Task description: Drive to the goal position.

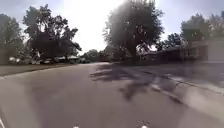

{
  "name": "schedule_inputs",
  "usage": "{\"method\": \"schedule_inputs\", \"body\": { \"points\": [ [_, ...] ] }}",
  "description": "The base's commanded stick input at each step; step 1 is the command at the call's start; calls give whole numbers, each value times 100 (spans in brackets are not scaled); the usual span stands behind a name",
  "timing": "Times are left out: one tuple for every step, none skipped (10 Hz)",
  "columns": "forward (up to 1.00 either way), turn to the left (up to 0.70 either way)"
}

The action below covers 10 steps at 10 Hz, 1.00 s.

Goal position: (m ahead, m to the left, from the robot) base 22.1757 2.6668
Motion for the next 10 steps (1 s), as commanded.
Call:
{"method": "schedule_inputs", "body": {
  "points": [
    [69,3],
    [69,3],
    [69,3],
    [69,3],
    [69,3],
    [69,3],
    [69,3],
    [69,3],
    [69,3],
    [69,3]
  ]
}}
